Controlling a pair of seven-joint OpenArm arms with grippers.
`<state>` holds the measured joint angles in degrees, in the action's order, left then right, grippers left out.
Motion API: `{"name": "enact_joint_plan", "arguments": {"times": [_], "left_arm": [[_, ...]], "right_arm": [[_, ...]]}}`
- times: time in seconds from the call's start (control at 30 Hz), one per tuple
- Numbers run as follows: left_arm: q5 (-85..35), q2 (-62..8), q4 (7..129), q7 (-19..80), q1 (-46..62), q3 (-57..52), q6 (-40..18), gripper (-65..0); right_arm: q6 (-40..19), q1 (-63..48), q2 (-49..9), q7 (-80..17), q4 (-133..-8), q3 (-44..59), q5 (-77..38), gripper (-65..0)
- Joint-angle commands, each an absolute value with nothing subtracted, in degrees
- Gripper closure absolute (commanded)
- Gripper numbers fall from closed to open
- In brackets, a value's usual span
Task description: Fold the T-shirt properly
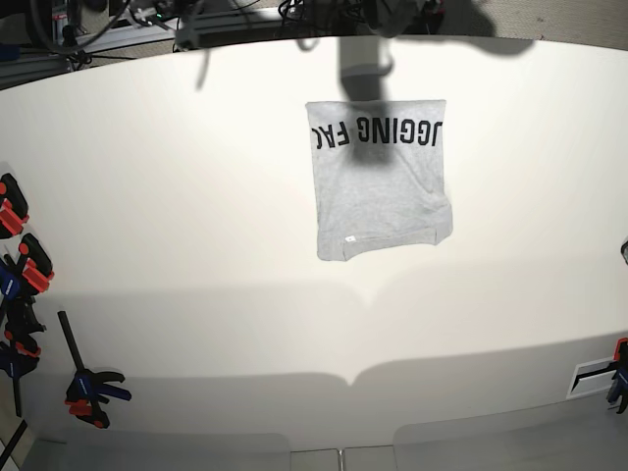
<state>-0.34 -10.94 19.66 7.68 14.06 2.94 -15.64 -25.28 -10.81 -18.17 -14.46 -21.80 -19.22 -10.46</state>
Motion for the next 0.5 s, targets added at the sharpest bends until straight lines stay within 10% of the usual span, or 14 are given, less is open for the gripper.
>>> {"name": "enact_joint_plan", "arguments": {"times": [0.0,0.47], "left_arm": [[-0.4,-11.2,19.8,7.8,14.4,2.9,-16.0,-36.1],[-0.4,-11.1,20.0,7.4,14.2,2.7,-15.8,-36.1]], "right_arm": [[-25.0,-11.2,-18.7,-14.8,-21.7,-19.5,-10.5,-26.1],[-25.1,-10.3,-16.8,-15.9,-22.3,-19.9,-10.7,-26.1]]}}
